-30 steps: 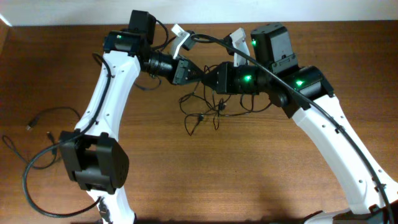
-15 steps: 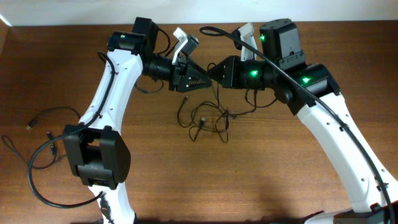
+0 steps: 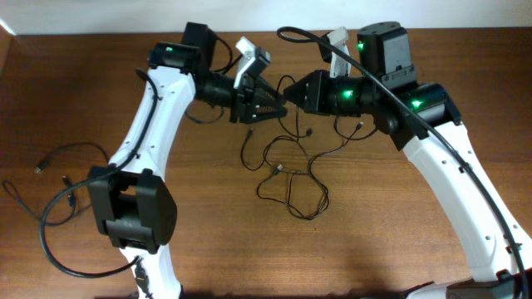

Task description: Untangle cables

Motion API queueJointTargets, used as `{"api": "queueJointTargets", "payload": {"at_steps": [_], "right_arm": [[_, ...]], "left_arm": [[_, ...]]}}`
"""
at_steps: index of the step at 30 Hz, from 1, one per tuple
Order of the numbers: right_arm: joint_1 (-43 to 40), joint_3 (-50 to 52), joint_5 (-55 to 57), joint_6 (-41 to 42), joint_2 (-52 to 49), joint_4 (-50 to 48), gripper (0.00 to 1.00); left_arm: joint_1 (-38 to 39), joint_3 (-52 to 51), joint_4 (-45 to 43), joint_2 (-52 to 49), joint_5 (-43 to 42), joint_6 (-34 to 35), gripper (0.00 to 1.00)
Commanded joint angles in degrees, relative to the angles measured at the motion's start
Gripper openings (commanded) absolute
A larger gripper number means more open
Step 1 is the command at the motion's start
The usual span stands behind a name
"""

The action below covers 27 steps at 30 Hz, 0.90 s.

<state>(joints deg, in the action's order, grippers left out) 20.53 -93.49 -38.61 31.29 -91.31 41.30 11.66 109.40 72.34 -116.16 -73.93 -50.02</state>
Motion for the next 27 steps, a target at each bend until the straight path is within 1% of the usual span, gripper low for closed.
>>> {"api": "queueJointTargets", "payload": {"at_steps": [1, 2, 3, 4, 5, 6, 7, 8, 10, 11, 13, 15, 19, 20, 23, 27], "right_arm": [[-0.31, -1.14, -3.23, -0.20, -0.04, -0.31, 0.04], [-0.33, -1.14, -3.19, -0.13, -0.04, -0.39, 0.04], [-0.39, -1.14, -2.97, 0.52, -0.04, -0.52, 0.04], [-0.37, -1.14, -2.89, 0.50, -0.04, -0.85, 0.04], [-0.37, -1.14, -2.67, 0.50, -0.07, -1.25, 0.04], [-0.50, -1.14, -1.81, 0.50, -0.09, -1.27, 0.04], [-1.07, -1.14, -0.96, 0.46, -0.09, -1.16, 0.04], [-1.66, -1.14, -0.72, 0.44, -0.24, -1.20, 0.04], [-2.45, -1.14, -0.44, 0.44, -0.72, -1.46, 0.04], [-2.62, -1.14, -0.33, 0.44, -0.98, -1.57, 0.04], [-2.60, -1.14, -0.15, 0.44, -1.05, -1.88, 0.04], [-2.51, -1.14, -0.20, 1.11, -1.05, -2.54, 0.04], [-2.49, -1.14, -0.66, 4.81, -1.05, -4.09, 0.04], [-2.49, -1.14, -0.70, 6.36, -1.05, -4.39, 0.04], [-2.49, -1.14, -2.75, 10.03, -1.05, -6.16, 0.04], [-2.56, -1.14, -2.60, 12.76, -1.05, -7.10, 0.04]], "left_arm": [[1.46, 0.13, -1.18, -1.07, -1.75, -1.05, 0.25], [1.42, 0.13, -1.14, -1.07, -1.77, -0.55, 0.16], [1.44, 0.13, -0.83, -1.07, -1.73, -0.42, 0.17], [1.51, 0.13, -0.33, -1.07, -1.70, -0.42, 0.20], [1.97, 0.13, 0.52, -1.07, -0.81, -0.44, 0.39], [2.38, 0.13, 0.92, -1.07, 1.46, -0.44, 0.47], [2.49, 0.13, 1.81, -1.07, 4.04, -0.76, 0.51], [2.49, 0.13, 3.87, -1.07, 4.72, -2.78, 0.54], [2.49, 0.13, 7.63, -1.07, 4.50, -7.39, 0.54], [2.49, 0.13, 9.33, -1.07, 4.48, -9.62, 0.54], [2.56, 0.13, 10.93, -1.07, 3.34, -11.72, 0.54], [2.60, 0.13, 10.86, -1.07, -0.13, -11.82, 0.53], [2.80, 0.13, 9.20, -1.07, -3.96, -11.80, 0.50], [3.17, 0.13, 8.63, -1.07, -4.33, -11.80, 0.49], [4.31, 0.13, 6.25, -1.07, -4.35, -11.78, 0.38], [4.44, 0.13, 4.61, -1.07, -4.81, -11.78, 0.29]]}}
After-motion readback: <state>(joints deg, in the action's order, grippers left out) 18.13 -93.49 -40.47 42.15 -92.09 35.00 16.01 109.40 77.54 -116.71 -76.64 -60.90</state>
